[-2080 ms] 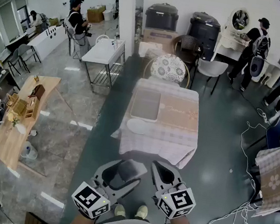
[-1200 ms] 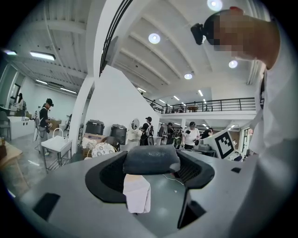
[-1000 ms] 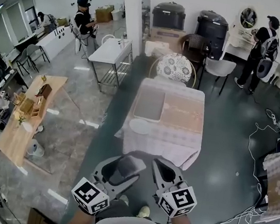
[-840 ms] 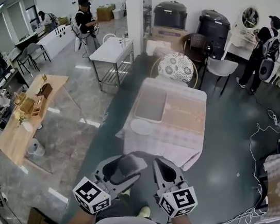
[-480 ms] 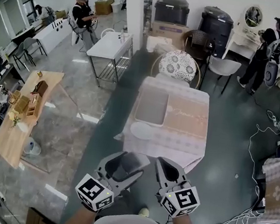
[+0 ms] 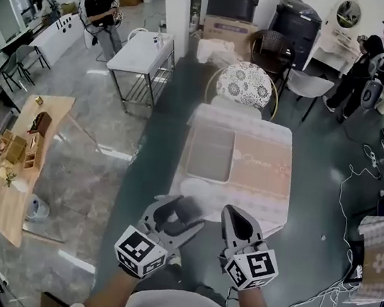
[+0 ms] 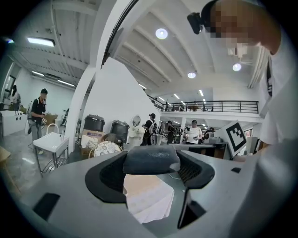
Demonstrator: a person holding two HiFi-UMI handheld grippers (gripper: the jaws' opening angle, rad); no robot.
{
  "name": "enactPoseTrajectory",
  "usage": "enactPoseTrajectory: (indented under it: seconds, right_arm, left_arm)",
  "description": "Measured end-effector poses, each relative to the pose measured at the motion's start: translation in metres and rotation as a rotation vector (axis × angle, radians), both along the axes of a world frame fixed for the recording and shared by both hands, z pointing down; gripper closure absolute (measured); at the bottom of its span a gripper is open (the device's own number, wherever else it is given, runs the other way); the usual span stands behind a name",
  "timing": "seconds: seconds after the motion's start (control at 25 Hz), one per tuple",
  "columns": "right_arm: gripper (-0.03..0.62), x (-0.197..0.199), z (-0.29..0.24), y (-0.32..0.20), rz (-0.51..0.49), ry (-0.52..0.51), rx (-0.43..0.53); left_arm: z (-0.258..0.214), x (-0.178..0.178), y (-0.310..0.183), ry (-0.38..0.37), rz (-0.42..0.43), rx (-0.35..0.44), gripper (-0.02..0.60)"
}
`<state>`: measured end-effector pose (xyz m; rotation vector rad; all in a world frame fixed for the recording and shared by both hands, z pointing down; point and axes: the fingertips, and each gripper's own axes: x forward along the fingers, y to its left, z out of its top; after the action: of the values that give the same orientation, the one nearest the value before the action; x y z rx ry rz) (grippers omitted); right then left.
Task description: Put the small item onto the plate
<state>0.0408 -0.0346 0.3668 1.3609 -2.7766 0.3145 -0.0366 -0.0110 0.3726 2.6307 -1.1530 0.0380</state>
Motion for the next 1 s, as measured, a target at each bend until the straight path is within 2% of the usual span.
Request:
enactPoseTrajectory:
  seconds: [0.24, 0.48, 1.0]
  right_arm:
    - [0.58, -0.013, 0.018, -0.04, 0.064, 0.008, -0.005]
    - [0.58, -0.005, 0.048, -0.071, 0.104, 0.014, -0.02]
    - [0.58, -0.003, 0.162, -0.149, 0.112, 0.031, -0.098]
  left_arm:
    - [0.025, -0.011, -0.047, -0.017, 0.045, -0.003, 0.253]
    - [0.064, -0.005, -0.082, -0.02, 0.057, -0.015, 0.253]
    - [0.187, 0.009, -0.147, -0.061, 0.053, -0.114, 0.253]
